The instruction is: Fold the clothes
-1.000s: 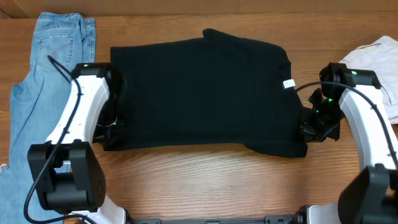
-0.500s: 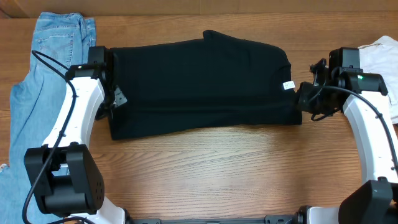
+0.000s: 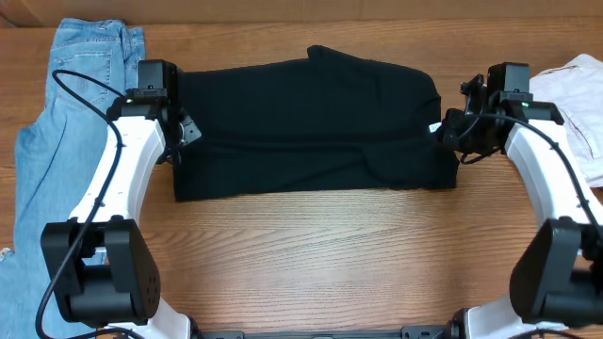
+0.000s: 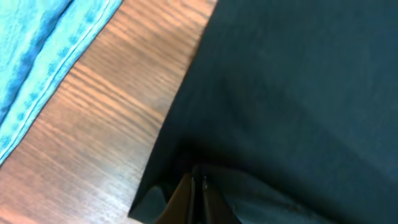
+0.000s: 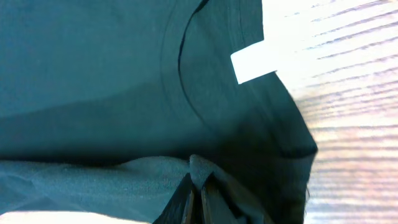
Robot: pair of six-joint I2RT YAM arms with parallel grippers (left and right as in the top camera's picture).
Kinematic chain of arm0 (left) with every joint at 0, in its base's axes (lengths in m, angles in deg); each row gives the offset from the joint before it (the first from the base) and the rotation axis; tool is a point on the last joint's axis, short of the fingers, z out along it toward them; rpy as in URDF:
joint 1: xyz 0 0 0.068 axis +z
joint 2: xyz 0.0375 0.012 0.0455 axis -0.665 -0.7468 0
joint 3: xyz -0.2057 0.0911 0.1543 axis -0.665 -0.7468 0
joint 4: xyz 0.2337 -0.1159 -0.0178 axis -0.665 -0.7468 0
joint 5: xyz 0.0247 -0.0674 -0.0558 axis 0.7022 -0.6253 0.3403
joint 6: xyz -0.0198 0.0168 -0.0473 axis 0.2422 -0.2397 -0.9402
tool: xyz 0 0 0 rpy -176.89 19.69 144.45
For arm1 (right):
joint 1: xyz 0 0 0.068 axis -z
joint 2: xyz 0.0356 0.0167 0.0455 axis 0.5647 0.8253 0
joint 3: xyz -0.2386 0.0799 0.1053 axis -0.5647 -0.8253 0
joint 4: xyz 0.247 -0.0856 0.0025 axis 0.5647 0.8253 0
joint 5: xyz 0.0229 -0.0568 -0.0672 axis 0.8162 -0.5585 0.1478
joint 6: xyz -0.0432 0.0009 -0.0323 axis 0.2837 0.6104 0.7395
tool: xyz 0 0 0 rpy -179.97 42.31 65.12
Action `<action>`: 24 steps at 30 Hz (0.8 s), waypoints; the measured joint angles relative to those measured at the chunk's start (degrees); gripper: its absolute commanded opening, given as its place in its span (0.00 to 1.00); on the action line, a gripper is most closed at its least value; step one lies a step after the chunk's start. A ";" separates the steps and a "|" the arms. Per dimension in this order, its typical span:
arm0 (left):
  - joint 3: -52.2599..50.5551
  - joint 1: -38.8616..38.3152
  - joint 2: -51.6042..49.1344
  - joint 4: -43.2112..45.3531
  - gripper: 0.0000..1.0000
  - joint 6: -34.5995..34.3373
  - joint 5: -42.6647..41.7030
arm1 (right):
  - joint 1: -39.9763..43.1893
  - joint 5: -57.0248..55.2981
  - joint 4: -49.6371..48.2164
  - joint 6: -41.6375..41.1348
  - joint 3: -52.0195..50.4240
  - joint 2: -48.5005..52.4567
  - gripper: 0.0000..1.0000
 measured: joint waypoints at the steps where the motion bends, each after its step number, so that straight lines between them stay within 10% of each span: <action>1: 0.00 0.00 0.00 0.35 0.04 0.00 -0.04 | 0.00 0.02 -0.42 0.04 0.00 0.55 0.04; 24: 0.00 0.00 -7.37 9.31 0.04 0.04 2.45 | -0.11 0.46 -8.90 0.04 0.00 3.80 0.04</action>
